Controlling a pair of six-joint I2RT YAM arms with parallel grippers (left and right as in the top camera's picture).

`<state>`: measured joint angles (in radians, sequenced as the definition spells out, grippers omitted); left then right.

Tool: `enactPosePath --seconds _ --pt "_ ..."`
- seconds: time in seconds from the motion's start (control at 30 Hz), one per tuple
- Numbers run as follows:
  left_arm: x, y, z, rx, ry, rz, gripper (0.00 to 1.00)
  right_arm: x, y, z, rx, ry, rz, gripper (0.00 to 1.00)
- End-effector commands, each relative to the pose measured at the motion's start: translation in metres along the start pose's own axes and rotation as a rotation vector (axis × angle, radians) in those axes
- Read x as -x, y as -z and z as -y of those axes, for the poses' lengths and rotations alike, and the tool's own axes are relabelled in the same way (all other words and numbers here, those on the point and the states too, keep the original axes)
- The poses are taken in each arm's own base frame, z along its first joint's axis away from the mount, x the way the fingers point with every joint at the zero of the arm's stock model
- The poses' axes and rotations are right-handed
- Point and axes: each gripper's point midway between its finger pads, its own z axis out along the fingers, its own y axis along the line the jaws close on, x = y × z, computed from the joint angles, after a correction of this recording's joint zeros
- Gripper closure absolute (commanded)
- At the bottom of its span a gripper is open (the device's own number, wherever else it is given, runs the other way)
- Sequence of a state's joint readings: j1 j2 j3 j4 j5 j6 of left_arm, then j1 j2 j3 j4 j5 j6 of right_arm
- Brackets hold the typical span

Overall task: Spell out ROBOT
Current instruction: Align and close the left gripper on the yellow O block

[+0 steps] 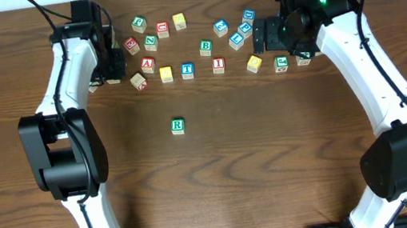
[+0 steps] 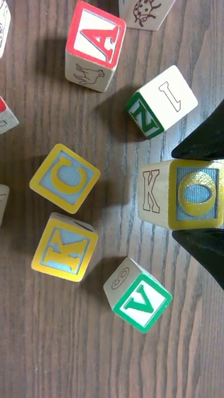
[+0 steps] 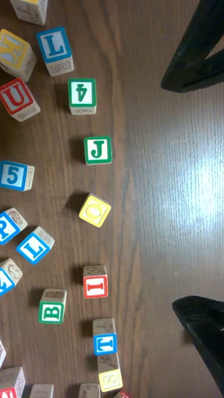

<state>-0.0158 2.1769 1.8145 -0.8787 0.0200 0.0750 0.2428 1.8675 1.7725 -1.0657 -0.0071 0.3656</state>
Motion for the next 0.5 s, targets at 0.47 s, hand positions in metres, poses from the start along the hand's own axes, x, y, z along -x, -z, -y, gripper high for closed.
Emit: enactPosePath --seconds 0.47 --pt "0.0022 -0.0007 -0.0037 0.006 0.012 0.020 0.63 -0.0004 -0.0023 -0.0026 -0.003 0.000 -0.003 0.01"
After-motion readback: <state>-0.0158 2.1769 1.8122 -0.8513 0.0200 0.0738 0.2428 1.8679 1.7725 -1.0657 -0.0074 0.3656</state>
